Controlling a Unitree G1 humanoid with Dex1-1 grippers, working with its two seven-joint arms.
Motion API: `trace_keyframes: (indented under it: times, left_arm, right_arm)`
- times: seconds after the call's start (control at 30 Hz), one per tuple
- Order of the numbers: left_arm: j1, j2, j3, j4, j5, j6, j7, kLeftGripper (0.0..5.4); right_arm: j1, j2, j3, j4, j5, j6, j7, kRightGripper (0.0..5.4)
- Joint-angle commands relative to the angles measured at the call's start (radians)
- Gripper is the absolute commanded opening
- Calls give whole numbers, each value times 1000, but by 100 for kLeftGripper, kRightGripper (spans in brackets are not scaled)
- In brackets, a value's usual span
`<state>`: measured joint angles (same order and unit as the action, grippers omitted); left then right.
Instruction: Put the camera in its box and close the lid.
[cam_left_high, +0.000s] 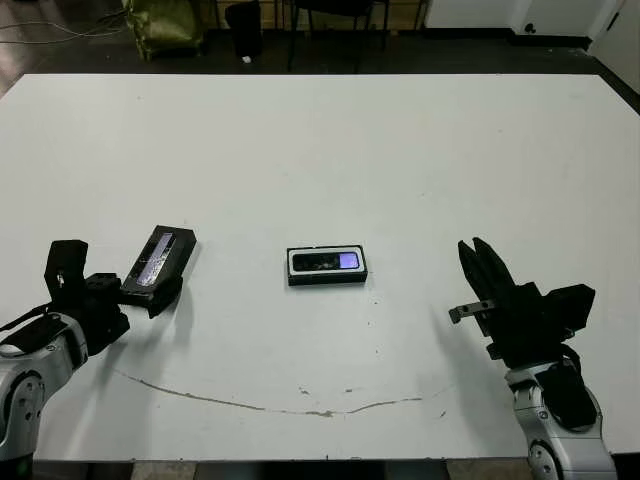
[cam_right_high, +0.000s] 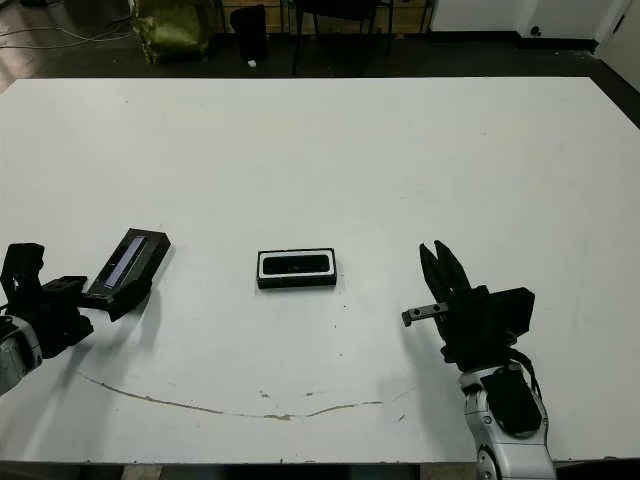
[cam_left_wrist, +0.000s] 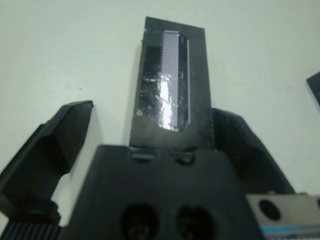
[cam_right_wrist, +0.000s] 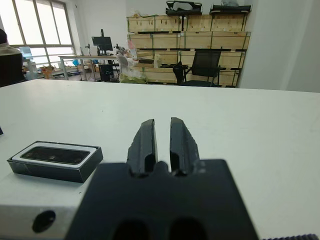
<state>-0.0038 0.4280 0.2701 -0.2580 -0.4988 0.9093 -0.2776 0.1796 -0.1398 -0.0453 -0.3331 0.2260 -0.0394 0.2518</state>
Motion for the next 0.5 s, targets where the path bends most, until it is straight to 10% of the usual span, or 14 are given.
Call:
trace_keyframes:
  times: [0.03, 0.5]
  left_arm:
    - [6, 4, -21, 45, 7, 41, -8, 537]
    - [-2, -15, 2, 46, -15, 91, 8, 278]
  right_arm:
    - [0, -4, -8, 25, 14, -10, 17, 0]
    - [5, 1, 1, 31, -1, -26, 14, 0]
